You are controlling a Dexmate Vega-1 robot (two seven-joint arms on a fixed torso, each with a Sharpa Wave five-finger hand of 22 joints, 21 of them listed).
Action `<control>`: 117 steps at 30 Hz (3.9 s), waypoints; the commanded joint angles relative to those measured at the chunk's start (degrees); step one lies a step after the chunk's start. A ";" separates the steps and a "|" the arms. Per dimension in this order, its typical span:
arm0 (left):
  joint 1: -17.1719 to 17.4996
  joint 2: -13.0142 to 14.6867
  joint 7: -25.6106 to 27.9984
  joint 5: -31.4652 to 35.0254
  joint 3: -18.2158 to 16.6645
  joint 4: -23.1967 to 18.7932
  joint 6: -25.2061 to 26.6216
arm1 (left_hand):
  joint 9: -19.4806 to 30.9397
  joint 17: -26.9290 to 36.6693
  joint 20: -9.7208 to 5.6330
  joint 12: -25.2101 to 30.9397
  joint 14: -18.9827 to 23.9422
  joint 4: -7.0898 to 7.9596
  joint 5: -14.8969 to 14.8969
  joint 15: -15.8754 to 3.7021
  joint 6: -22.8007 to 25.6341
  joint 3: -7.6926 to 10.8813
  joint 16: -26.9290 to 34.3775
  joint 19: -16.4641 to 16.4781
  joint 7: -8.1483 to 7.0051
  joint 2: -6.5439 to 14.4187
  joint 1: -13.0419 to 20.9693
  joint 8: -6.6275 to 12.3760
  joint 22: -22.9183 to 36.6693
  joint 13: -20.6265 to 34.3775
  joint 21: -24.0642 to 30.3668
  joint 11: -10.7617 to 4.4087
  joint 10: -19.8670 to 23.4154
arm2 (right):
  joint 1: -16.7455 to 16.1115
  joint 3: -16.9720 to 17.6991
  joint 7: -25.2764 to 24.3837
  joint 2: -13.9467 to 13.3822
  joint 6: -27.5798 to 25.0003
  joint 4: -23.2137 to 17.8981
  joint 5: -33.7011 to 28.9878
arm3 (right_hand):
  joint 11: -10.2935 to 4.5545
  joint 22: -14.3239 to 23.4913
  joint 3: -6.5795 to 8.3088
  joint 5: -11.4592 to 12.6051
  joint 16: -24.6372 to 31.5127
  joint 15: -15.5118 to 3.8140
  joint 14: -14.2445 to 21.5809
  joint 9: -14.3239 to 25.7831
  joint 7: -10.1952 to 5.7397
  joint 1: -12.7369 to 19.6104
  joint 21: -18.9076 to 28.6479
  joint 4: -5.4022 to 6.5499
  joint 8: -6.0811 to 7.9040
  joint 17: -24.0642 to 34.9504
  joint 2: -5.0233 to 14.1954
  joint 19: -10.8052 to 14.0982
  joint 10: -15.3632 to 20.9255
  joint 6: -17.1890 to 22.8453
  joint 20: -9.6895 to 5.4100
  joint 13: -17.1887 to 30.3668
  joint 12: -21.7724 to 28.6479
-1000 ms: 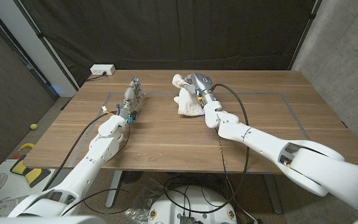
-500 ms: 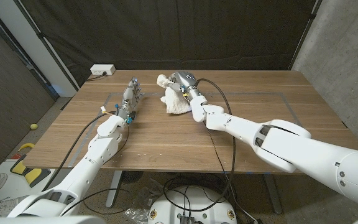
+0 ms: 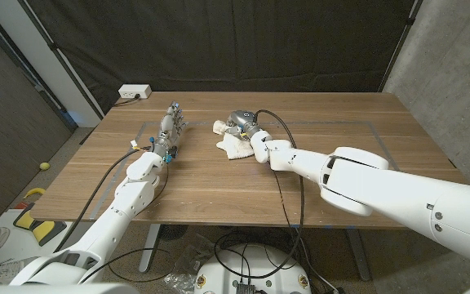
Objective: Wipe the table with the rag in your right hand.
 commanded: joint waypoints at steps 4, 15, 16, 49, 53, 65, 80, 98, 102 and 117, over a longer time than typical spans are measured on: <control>0.03 0.10 -0.45 0.00 0.04 -0.12 -0.28 | 0.13 0.20 -0.14 0.49 -7.98 0.05 -0.07 -0.42 -5.77 -0.43 -0.03 -8.72 0.08 1.67 0.28 -0.26 0.13 0.21 -0.19 0.22 -10.14 | 0.90 -6.33 3.29 1.02 -0.78 2.40 0.61 | -0.84 -0.31 -0.28 0.40 -0.05 -2.02 -1.19 0.17 -0.41 3.08 0.41 0.28 -0.23 0.31 2.13 -0.38 2.76 1.14 -8.72 0.18 -0.18; -0.09 0.23 -0.77 -0.07 0.14 -0.28 -0.35 | 0.12 0.19 -0.21 0.39 -7.95 0.02 -0.07 -0.36 -5.70 -0.53 -0.02 -8.71 0.14 1.60 0.29 -0.24 0.13 0.21 -0.34 0.17 -10.37 | -7.28 -2.32 2.17 -18.62 -4.16 -33.34 -10.79 | -0.77 -1.03 -0.59 0.41 -0.04 -2.03 -1.07 0.15 -0.44 3.38 0.66 0.33 -0.53 0.51 2.22 -0.44 2.80 1.39 -8.71 0.41 -0.26; -0.23 0.20 -0.91 -0.07 0.20 -0.15 -0.38 | 0.12 0.19 -0.25 0.41 -7.96 0.01 -0.06 -0.38 -5.71 -0.54 -0.03 -8.62 0.13 1.59 0.30 -0.25 0.13 0.21 -0.32 0.18 -10.32 | -7.89 -2.03 2.81 -20.01 -4.44 -35.98 -11.59 | -0.83 -1.08 -0.63 0.41 -0.15 -2.03 -1.17 0.15 -0.47 3.37 0.70 0.35 -0.57 0.42 2.21 -0.44 2.75 1.38 -8.70 0.49 -0.26; -3.35 -1.41 -3.11 0.21 0.91 4.13 -1.65 | 0.11 0.18 -0.28 0.35 -8.11 0.00 0.00 -0.48 -5.89 -0.81 -0.08 -8.50 0.22 1.62 0.35 -0.32 0.15 0.20 -0.83 0.05 -10.50 | -23.93 7.95 12.90 -40.62 3.33 -70.80 -15.43 | -0.79 -2.78 -1.31 0.52 -0.27 -2.03 -0.98 0.09 -0.57 3.80 1.16 0.52 -1.08 0.90 2.35 -0.69 2.84 1.90 -8.68 0.76 -0.63; -3.17 -1.44 -3.27 0.19 0.94 3.92 -1.72 | 0.11 0.18 -0.31 0.37 -8.12 0.01 0.01 -0.50 -5.90 -0.83 -0.08 -8.51 0.21 1.63 0.35 -0.32 0.16 0.20 -0.88 0.20 -10.44 | -22.95 8.50 9.91 -37.85 4.10 -67.41 -16.99 | -0.73 -2.94 -1.38 0.52 -0.45 -2.03 -1.13 0.09 -0.57 3.81 1.20 0.56 -1.13 0.80 2.36 -0.76 2.82 1.91 -8.68 0.85 -0.64; -0.82 -0.72 -2.46 -0.26 0.34 1.34 -1.49 | 0.11 0.18 -0.43 0.42 -8.10 0.04 0.02 -0.54 -5.81 -0.92 -0.06 -8.43 0.31 1.67 0.31 -0.26 0.18 0.20 -1.02 0.26 -10.32 | -17.76 7.61 -0.53 -27.28 7.78 -53.92 -19.19 | -0.73 -3.42 -1.59 0.55 -0.56 -2.03 -1.12 0.08 -0.55 3.94 1.37 0.58 -1.25 0.89 2.37 -0.91 2.96 1.97 -8.70 0.78 -0.82; -2.77 -0.07 -7.87 -1.87 -0.49 6.92 -3.04 | 0.11 0.17 -0.46 0.38 -7.98 0.03 0.04 -0.59 -5.86 -0.99 -0.04 -8.39 0.19 1.74 0.35 -0.28 0.18 0.20 -1.22 -0.10 -10.34 | -19.81 9.06 -3.70 -28.38 3.31 -60.33 -19.37 | -1.06 -4.20 -1.91 0.59 -0.78 -2.04 -1.04 0.24 -0.84 4.01 1.72 0.71 -1.45 0.95 2.50 -0.94 2.90 1.67 -8.71 0.90 -1.07; -4.96 -0.36 -11.47 -1.71 -1.08 10.16 -4.33 | 0.11 0.17 -0.52 0.35 -8.03 0.04 0.07 -0.63 -5.91 -1.08 -0.07 -8.25 0.17 1.77 0.36 -0.29 0.20 0.20 -1.38 0.00 -10.39 | -21.77 8.67 2.31 -32.41 -1.84 -67.88 -21.65 | -1.27 -5.13 -2.20 0.62 -1.18 -2.05 -1.27 0.29 -0.95 4.07 1.74 0.83 -1.50 0.91 2.58 -1.45 3.13 1.72 -8.68 1.43 -1.00; -4.43 -0.16 -10.92 -1.56 -1.19 9.20 -3.95 | 0.11 0.17 -0.50 0.37 -8.05 0.03 0.07 -0.63 -5.86 -1.11 -0.08 -8.26 0.26 1.77 0.37 -0.27 0.20 0.20 -1.45 0.29 -10.32 | -20.95 8.08 2.94 -31.19 -1.50 -64.80 -21.30 | -1.24 -5.33 -2.28 0.62 -1.17 -2.05 -1.22 0.28 -0.96 4.09 1.82 0.85 -1.54 1.01 2.62 -1.51 3.15 1.71 -8.68 1.42 -1.09; -2.47 0.33 -8.45 -1.40 -1.48 5.92 -2.99 | 0.10 0.17 -0.48 0.35 -8.00 0.03 0.09 -0.62 -5.86 -1.21 -0.07 -8.16 0.24 1.78 0.41 -0.27 0.21 0.20 -1.67 -0.23 -10.38 | -16.18 4.61 4.80 -25.28 -1.34 -50.65 -21.97 | -0.99 -5.94 -2.51 0.64 -1.43 -2.05 -1.35 0.23 -1.02 4.20 2.04 0.88 -1.61 1.04 2.66 -1.75 3.07 1.76 -8.71 1.50 -1.34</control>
